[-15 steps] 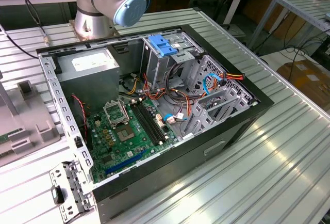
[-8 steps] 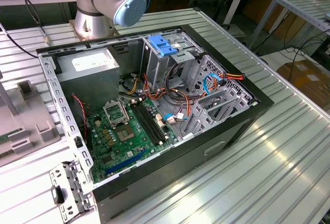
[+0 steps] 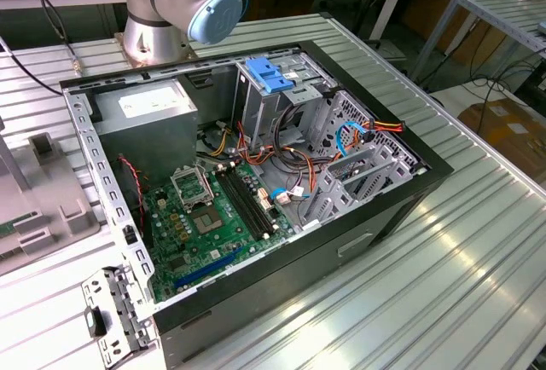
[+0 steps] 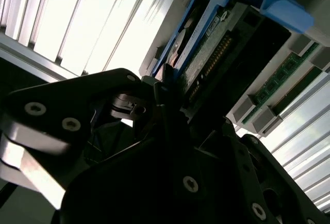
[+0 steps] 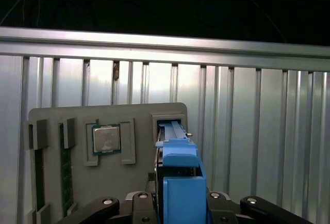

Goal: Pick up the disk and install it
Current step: 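Pick up the disk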

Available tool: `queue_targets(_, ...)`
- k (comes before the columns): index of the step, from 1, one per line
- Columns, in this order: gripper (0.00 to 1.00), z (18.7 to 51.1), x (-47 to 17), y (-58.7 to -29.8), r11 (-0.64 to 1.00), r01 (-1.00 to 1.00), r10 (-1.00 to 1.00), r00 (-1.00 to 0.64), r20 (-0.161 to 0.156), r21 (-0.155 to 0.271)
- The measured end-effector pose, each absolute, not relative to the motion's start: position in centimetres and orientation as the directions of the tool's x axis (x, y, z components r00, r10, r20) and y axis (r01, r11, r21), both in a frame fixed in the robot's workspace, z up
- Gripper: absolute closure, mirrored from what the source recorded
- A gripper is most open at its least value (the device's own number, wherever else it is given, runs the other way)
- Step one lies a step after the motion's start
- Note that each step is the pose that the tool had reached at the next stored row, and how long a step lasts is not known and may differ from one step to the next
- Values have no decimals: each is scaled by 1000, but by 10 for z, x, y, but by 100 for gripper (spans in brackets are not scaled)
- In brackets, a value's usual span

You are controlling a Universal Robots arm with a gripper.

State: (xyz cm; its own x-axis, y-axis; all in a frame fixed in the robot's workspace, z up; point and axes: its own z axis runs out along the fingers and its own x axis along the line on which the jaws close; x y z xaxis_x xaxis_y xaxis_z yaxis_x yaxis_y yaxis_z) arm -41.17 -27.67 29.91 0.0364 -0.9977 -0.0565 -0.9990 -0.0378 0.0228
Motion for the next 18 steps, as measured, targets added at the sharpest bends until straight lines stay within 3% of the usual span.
queue_targets(18,63,310,-412,-277,-38,-999,-998,36,-57,23)
